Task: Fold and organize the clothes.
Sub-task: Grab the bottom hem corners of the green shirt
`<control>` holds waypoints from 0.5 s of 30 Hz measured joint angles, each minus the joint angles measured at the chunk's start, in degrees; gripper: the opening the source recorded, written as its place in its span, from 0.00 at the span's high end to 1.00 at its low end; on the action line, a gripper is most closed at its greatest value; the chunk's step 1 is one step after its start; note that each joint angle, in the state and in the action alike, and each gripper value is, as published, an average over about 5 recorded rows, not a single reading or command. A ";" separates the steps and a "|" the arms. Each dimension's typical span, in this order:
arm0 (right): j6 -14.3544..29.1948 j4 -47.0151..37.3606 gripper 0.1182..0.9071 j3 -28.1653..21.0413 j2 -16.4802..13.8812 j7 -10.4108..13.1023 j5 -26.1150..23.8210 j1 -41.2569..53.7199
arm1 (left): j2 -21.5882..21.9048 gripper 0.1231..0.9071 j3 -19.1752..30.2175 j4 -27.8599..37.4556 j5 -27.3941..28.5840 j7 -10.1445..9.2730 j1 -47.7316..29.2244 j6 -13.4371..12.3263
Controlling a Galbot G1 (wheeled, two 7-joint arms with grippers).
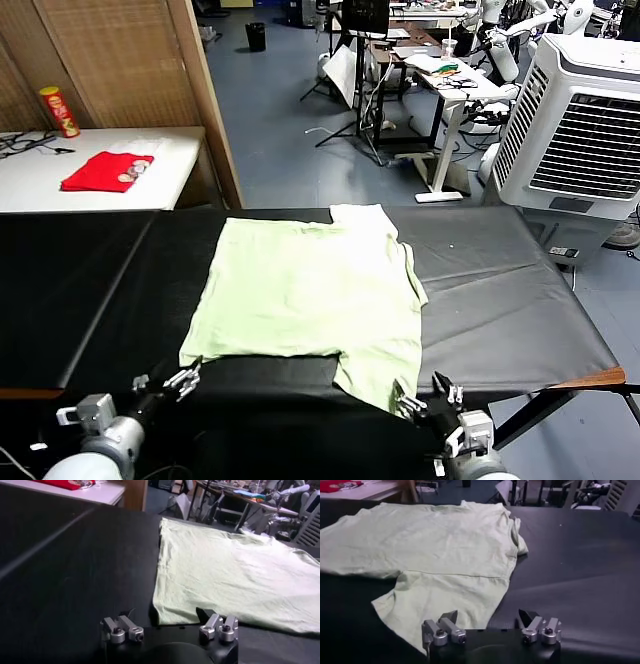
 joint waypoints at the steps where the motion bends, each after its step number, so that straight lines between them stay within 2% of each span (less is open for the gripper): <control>1: -0.05 -0.03 0.14 -0.05 0.05 0.11 0.00 -0.03 | 0.00 0.14 0.00 0.09 -0.03 0.01 -0.09 0.04; 4: -0.20 -0.20 0.17 -0.34 0.31 0.60 0.00 -0.16 | -0.04 0.14 0.09 0.66 -0.19 -0.01 -0.46 -0.02; 8: -0.31 -0.40 0.37 -0.86 0.71 0.87 -0.03 -0.24 | -0.14 0.18 0.52 1.54 -0.15 0.03 -0.76 -0.54; 11: -0.34 -0.48 0.57 -1.09 0.98 1.13 -0.13 -0.28 | -0.29 0.33 0.85 2.00 0.02 0.35 -0.98 -0.94; 15: -0.35 -0.38 0.83 -1.23 1.31 2.04 -0.21 -0.56 | -0.63 0.63 1.26 2.14 0.38 0.91 -1.05 -1.26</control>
